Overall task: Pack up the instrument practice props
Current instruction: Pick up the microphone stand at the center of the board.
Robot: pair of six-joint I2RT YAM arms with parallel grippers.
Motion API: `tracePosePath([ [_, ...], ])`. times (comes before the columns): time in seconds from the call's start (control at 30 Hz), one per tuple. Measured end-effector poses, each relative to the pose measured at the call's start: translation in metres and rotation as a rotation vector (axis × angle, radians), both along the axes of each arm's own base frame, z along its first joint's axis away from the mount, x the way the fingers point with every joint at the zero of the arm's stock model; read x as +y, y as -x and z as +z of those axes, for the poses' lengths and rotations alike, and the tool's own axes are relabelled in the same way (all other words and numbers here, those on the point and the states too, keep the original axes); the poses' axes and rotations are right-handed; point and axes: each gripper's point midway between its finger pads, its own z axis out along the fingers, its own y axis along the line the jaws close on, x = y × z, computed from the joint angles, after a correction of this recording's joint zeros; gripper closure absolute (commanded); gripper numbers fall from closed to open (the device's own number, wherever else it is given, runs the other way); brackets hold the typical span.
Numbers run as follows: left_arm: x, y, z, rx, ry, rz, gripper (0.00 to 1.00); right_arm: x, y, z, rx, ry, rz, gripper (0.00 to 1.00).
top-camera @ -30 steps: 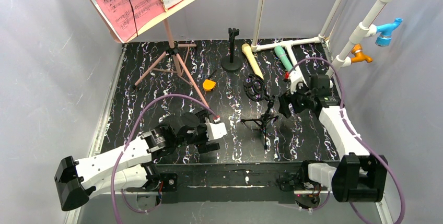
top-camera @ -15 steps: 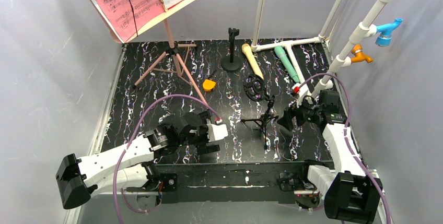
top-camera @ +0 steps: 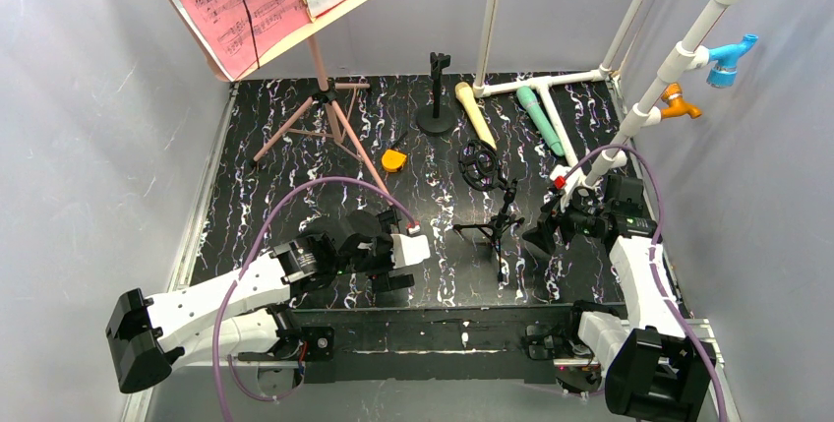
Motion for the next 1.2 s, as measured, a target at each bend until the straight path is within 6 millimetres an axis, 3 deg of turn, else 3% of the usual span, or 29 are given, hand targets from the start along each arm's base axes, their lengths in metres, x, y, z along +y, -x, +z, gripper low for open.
tracePosePath([
  [1.2, 0.0033, 0.0029, -0.0035, 0.014, -0.019, -0.004, 0.02, -0.0012, -0.0001, 0.0024, -0.042, 0.018, 0.021, 0.04],
])
